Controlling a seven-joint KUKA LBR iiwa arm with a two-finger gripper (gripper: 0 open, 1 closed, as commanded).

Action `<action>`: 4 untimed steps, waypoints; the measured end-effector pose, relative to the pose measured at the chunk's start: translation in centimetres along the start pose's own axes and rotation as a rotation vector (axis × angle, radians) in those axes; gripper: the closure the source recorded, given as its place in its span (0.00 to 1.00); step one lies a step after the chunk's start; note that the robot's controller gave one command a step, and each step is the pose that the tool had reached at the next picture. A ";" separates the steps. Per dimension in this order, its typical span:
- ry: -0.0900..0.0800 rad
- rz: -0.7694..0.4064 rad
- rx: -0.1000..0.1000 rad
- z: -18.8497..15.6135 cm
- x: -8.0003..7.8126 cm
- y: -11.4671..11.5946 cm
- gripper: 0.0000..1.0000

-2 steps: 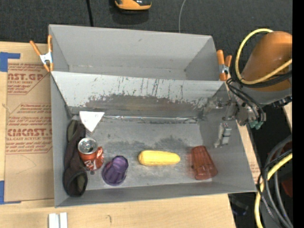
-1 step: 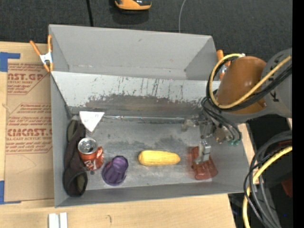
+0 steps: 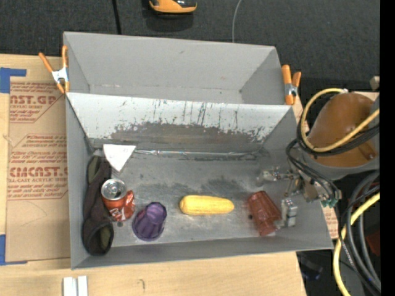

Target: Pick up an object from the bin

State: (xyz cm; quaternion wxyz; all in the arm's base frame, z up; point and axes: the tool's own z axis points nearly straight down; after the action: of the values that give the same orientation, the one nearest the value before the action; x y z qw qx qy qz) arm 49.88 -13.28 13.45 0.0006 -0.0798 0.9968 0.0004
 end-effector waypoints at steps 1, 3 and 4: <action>0.001 0.027 0.000 0.4 -1.8 6.2 0.00; -0.007 0.020 0.011 5.8 -3.1 12.0 1.00; -0.007 0.014 0.010 5.9 -3.3 12.5 1.00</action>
Offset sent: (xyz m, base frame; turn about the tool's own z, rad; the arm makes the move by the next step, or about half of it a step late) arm -0.0175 0.0040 -0.0645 0.4613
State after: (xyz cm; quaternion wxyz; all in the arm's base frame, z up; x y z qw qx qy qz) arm 51.15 -0.36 7.54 0.0042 -0.0731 0.9973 -0.0044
